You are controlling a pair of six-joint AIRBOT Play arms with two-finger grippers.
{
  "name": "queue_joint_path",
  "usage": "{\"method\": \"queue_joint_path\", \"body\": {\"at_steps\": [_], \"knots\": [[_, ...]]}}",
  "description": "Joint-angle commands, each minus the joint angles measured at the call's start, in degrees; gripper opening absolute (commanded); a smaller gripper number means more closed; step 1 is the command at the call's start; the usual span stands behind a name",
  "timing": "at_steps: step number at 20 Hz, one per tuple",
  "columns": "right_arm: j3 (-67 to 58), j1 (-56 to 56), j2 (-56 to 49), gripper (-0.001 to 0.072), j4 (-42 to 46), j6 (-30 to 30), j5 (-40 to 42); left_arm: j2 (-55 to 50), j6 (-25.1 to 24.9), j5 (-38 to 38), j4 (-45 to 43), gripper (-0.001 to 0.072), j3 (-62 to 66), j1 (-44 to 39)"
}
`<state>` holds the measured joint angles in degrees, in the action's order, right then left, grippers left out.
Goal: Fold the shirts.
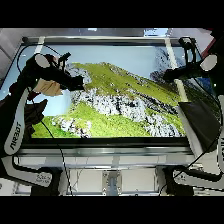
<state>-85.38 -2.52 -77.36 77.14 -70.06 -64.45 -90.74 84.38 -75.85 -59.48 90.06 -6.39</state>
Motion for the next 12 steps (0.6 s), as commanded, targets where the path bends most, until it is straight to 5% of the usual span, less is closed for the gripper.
{"method": "queue_joint_path", "body": {"at_steps": [1, 5, 7, 10, 11, 12], "knots": [[0.02, 0.07, 0.00, 0.0444, 0.20, -0.02, 0.07, 0.02, -0.44, 0.87, -0.28, 0.0015, 0.04, -0.02], [0.02, 0.07, 0.00, 0.0443, 0.20, -0.02, 0.07, 0.02, -3.74, 2.38, -8.35, 0.0015, 0.04, 0.00], [0.02, 0.07, 0.00, 0.0443, 0.22, -0.02, 0.07, 0.02, -4.48, 2.78, -23.98, 0.0015, 0.04, 0.00], [0.02, 0.07, 0.00, 0.0443, 0.22, -0.02, 0.07, 0.02, 5.29, 5.40, -52.50, 0.0028, 0.04, 1.49], [0.02, 0.07, 0.00, 0.0443, 0.20, -0.02, 0.07, 0.02, 7.74, 8.52, -54.47, 0.0082, 0.04, 3.02], [0.02, 0.07, 0.00, 0.0443, 0.20, -0.02, 0.07, -0.11, 8.72, 12.83, -52.39, 0.0372, 0.04, 5.01]]}}
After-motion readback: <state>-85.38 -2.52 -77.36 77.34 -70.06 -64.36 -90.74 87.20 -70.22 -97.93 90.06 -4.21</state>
